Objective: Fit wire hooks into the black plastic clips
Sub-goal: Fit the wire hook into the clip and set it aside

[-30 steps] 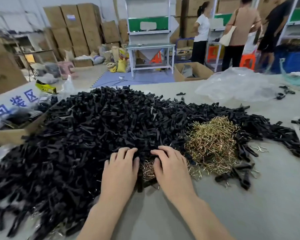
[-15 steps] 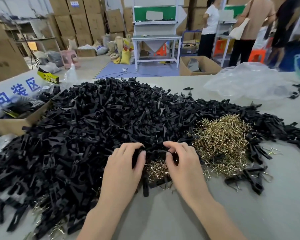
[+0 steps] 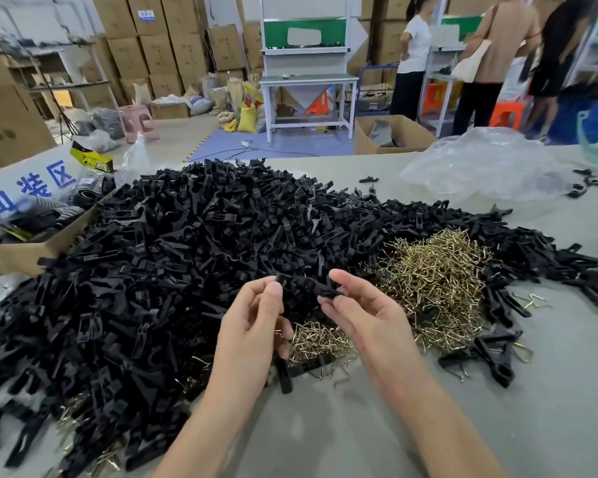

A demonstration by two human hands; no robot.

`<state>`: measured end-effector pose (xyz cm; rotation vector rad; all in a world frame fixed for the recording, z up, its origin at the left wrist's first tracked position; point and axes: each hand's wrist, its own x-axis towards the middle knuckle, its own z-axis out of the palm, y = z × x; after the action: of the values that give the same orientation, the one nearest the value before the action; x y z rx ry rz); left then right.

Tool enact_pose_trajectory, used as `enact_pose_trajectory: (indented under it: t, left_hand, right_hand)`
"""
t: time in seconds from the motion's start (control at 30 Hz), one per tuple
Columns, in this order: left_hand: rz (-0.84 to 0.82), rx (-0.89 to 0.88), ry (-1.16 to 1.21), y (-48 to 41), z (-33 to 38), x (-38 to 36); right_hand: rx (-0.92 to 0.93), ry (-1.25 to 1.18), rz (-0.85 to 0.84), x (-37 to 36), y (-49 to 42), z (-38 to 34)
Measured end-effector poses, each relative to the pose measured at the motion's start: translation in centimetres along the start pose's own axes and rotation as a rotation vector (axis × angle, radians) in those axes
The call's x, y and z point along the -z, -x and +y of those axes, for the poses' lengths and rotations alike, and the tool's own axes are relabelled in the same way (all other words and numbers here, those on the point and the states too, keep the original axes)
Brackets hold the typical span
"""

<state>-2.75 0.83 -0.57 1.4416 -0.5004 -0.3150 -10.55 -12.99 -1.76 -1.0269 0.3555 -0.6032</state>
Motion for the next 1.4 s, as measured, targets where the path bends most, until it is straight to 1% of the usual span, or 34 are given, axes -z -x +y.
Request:
enact_pose_trajectory:
  t: [0.07, 0.13, 0.27, 0.37, 0.47, 0.53, 0.67, 0.77, 0.83, 0.93, 1.03, 1.1, 1.13, 1.27, 1.33, 1.4]
  left_hand:
    - [-0.068, 0.044, 0.021, 0.1, -0.2, -0.3]
    - [-0.089, 0.038, 0.017, 0.2, -0.3, -0.5]
    - [-0.05, -0.005, 0.01, 0.3, -0.2, -0.5]
    - [-0.016, 0.004, 0.085, 0.3, -0.2, -0.6]
    - [0.002, 0.023, 0.137, 0.2, -0.2, -0.6]
    - [-0.016, 0.04, 0.127, 0.2, -0.2, -0.7]
    - [-0.04, 0.015, 0.048, 0.4, -0.2, -0.7]
    - [-0.065, -0.034, 0.042, 0.7, -0.1, -0.8]
    - [-0.07, -0.057, -0.006, 0.8, -0.3, -0.8]
    - [-0.104, -0.091, -0.133, 0.9, -0.7, -0.9]
    - [-0.107, -0.119, -0.137, 1.0, -0.8, -0.8]
    - [-0.097, -0.109, -0.11, 0.8, -0.8, -0.7]
    - [-0.081, -0.102, -0.098, 0.7, -0.7, -0.6]
    - [-0.033, -0.079, -0.042, 0.4, -0.3, -0.6]
    - [-0.026, -0.073, -0.028, 0.5, -0.2, -0.7]
    - [-0.009, -0.085, -0.043, 0.5, -0.2, -0.7]
  right_hand:
    - [0.001, 0.057, -0.028, -0.2, 0.1, 0.1]
    - [-0.005, 0.097, -0.038, -0.4, 0.2, 0.2]
    - [-0.007, -0.001, -0.001, -0.4, 0.2, 0.2]
    - [-0.007, -0.08, 0.024, -0.3, 0.0, 0.2]
    - [-0.027, -0.091, 0.018, -0.2, -0.1, 0.4]
    - [-0.027, -0.014, 0.01, -0.1, 0.0, 0.5]
    - [0.017, 0.315, -0.08, -0.4, 0.6, 0.6]
    - [0.03, 0.398, -0.094, -0.7, 1.0, 0.6]
    - [0.022, 0.369, -0.113, -0.7, 1.1, 0.4]
    - [-0.019, 0.24, -0.164, -0.5, 1.0, 0.3]
    - [-0.071, 0.109, -0.13, -0.1, 0.5, 0.3]
    - [-0.096, 0.051, -0.133, 0.2, 0.2, 0.3]
    - [-0.099, 0.065, -0.147, 0.4, 0.1, 0.3]
    - [-0.082, 0.282, -0.222, 0.6, 0.2, 0.5]
    - [-0.084, 0.29, -0.226, 0.5, 0.2, 0.4]
    - [-0.087, 0.237, -0.219, 0.5, 0.2, 0.3]
